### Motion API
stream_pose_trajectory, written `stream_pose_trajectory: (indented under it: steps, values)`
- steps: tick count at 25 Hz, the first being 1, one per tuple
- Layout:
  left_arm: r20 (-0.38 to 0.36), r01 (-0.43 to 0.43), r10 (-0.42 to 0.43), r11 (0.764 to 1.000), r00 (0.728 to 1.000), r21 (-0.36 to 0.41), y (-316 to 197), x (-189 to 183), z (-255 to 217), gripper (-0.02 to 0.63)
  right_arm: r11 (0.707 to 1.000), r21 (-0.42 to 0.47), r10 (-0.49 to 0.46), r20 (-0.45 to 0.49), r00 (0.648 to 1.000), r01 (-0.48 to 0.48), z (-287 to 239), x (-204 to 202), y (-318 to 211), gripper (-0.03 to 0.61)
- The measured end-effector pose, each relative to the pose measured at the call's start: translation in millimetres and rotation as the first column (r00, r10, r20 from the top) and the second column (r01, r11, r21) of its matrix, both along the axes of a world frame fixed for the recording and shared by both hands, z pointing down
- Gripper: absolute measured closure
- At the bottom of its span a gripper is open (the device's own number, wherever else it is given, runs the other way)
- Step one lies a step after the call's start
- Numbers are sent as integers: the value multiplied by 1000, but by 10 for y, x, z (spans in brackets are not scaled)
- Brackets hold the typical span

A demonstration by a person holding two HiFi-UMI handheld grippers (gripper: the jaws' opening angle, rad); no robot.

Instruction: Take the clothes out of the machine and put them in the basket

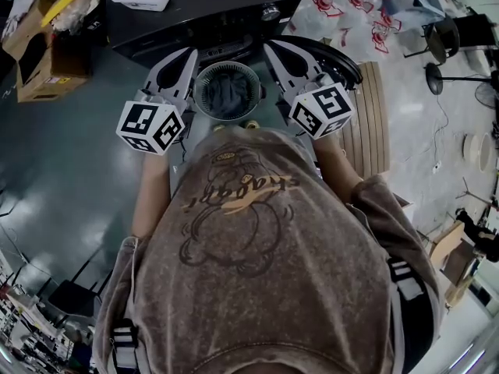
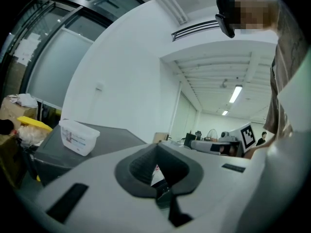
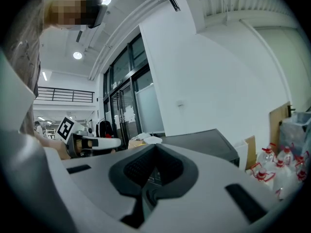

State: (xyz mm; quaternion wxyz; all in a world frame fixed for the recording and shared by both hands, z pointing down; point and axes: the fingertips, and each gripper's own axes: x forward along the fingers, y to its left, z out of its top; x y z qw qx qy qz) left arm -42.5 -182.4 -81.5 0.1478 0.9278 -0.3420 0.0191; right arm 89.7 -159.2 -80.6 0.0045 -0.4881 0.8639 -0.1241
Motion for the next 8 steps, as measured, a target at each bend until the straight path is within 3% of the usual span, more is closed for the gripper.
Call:
stream_pose_trajectory:
  steps: [8]
  values:
    - [0,13,-13,1000,1000,-20,47,-9,41,606,1000,-9,5,0,1000,-5,1,32,59,581]
